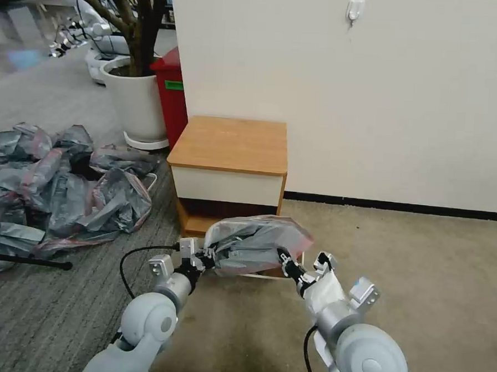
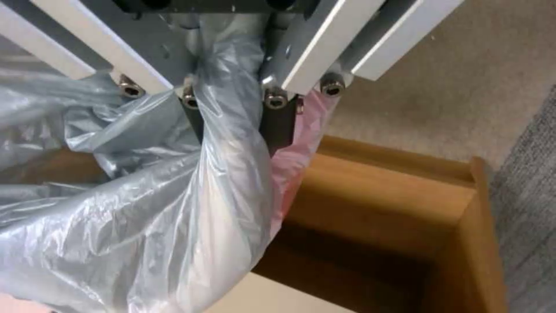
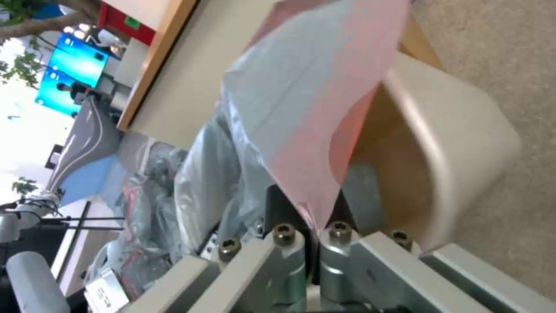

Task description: Pick up the garbage bag from the table and place it over the trash can.

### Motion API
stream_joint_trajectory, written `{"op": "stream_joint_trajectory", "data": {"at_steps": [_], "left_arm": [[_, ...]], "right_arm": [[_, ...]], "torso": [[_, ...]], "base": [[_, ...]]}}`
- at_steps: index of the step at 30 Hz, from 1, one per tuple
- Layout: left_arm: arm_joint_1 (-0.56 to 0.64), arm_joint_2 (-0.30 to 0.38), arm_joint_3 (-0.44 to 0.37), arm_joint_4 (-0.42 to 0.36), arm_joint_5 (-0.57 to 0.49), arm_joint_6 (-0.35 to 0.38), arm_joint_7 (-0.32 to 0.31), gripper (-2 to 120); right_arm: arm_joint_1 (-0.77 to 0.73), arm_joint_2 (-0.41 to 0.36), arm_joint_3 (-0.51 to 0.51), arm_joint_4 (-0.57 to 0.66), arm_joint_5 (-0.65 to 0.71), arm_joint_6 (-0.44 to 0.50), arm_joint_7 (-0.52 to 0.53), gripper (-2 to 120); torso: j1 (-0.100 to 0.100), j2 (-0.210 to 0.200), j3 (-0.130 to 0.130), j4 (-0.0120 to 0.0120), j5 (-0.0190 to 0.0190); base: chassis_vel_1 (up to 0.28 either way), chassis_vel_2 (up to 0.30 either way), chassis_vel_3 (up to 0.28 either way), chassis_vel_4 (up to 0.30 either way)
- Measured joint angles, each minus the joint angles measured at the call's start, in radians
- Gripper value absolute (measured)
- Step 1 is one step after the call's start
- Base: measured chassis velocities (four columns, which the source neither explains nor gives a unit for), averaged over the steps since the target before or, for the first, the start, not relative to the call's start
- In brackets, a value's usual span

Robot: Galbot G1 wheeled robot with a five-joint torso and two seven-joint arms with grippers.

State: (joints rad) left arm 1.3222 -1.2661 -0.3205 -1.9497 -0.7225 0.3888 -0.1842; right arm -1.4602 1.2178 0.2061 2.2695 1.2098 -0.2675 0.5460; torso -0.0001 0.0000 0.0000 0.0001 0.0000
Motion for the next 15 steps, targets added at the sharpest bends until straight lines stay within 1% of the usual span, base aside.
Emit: {"op": "stream_joint_trajectory", "data": {"at_steps": [2,15], "left_arm": [[-0.007,-0.008,-0.001,0.001,-0.030,-0.002,-0.027,3],[-0.022,-0.019,-0.012,0.004,-0.079,-0.006,-0.048,3]], "right_arm": [[-0.016,0.002,0.001,0.004,-0.005,0.001,0.000,0],[-0.055,0.001,0.012,0.007,-0.021,0.007,-0.003,0]], "torso": [[0.000,0.000,0.000,-0.0001,0.0000],[0.000,0.000,0.000,-0.0001,0.0000]], "base": [[0.000,0.000,0.000,0.000],[0.000,0.000,0.000,0.000]]}}
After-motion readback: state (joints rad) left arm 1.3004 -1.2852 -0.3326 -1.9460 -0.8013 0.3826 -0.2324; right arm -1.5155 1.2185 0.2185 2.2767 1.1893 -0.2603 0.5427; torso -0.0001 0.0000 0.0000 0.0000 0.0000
